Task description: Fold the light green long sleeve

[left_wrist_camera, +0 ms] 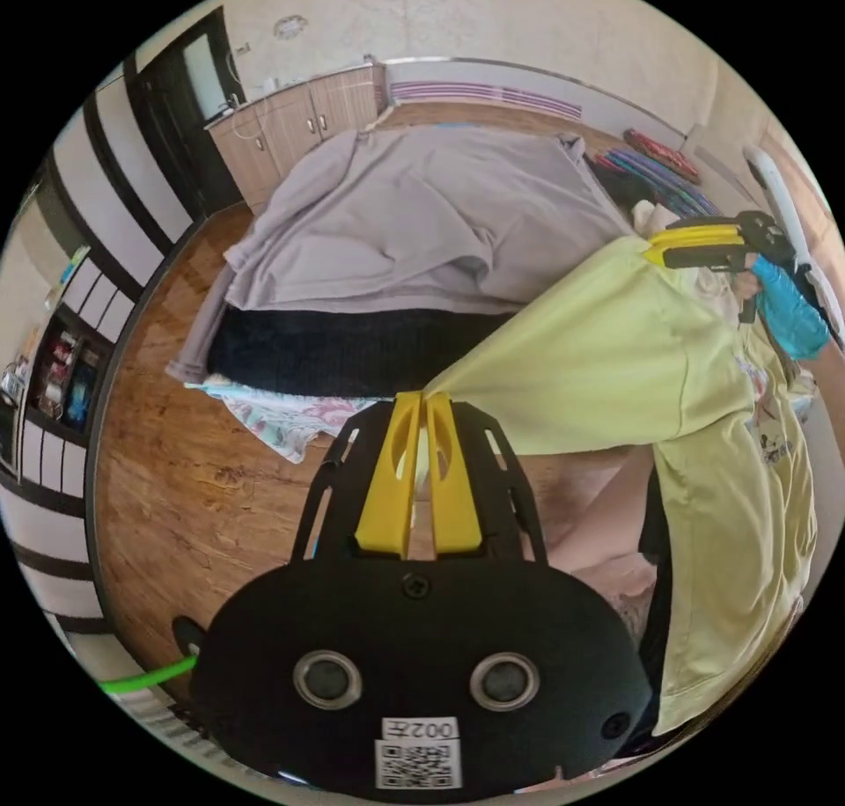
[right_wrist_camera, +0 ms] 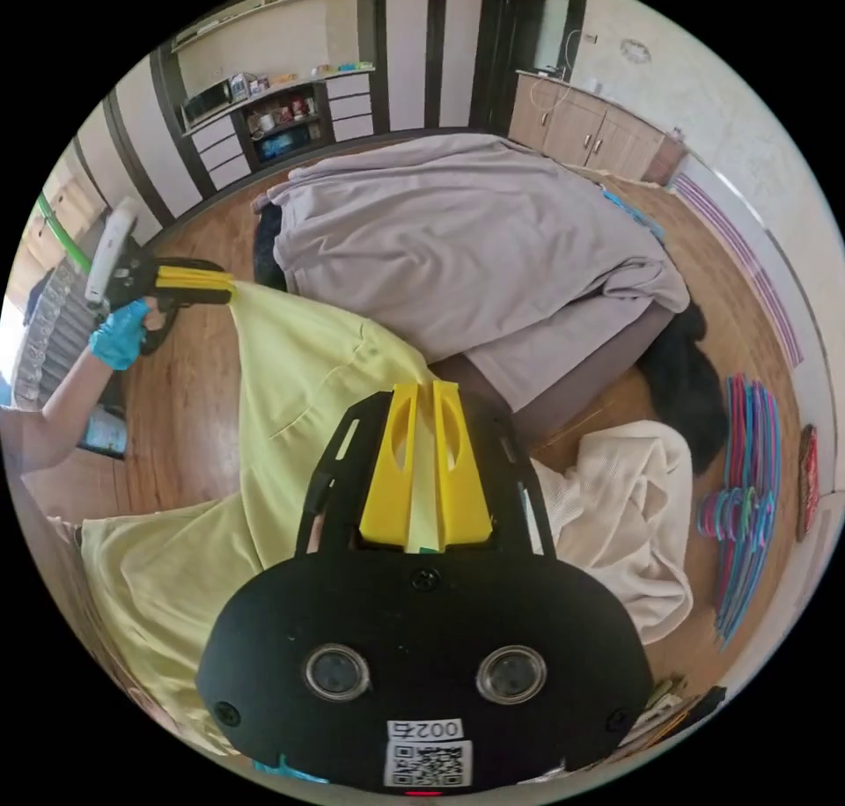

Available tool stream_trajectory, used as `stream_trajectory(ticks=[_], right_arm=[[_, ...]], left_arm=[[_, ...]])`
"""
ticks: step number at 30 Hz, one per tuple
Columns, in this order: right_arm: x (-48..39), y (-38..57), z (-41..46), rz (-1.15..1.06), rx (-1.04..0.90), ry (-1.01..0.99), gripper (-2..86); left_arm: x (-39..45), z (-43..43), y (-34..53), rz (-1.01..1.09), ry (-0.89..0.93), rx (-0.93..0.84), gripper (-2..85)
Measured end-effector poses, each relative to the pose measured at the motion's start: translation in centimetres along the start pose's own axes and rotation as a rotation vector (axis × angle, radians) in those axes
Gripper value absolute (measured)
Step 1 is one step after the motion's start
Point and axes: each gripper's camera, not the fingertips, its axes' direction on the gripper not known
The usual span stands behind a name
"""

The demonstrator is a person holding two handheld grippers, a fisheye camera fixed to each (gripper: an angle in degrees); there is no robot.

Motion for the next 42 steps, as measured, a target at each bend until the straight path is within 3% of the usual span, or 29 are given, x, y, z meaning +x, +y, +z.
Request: stream_trajectory(ticks=[4, 8, 12, 19, 23, 34, 42], right_arm=[[3.6, 1.4, -2.0, 0.097, 0.075, -0.017, 5.8], [6.2, 3.5, -2.4, 0.154, 0.02, 0.104, 7.2], [6.3, 4.2, -1.9, 0.151, 0.034, 0.113, 9.0], [5.8, 2.4, 1.5, 0.146, -0.019, 0.299, 9.5], [6.2, 1.6, 2.9, 0.163, -0.045, 0.335, 6.7], [6.1, -0.2, 0.7, 0.209, 0.076, 0.503, -0.4], [6.6, -0.3, 1.2, 0.182, 0.022, 0.504, -0.4]], left_arm=[[-1.2, 1.6, -0.3, -0.002, 0.066, -0.029, -1.0], [-2.3, 2.2, -0.3, -0.041, 0.1, -0.012, -0.8], [-3.0, 2.8, -0.1, -0.056, 0.121, -0.017, 1.5], [-3.9, 3.9, 0.6, -0.066, 0.169, -0.04, 6.7], [-3.9, 4.2, 1.0, -0.053, 0.171, -0.047, 8.5], [-2.2, 5.2, 1.5, -0.096, 0.016, -0.115, 3.3], [-3.6, -3.6, 3.4, -0.224, -0.145, 0.002, -0.9]])
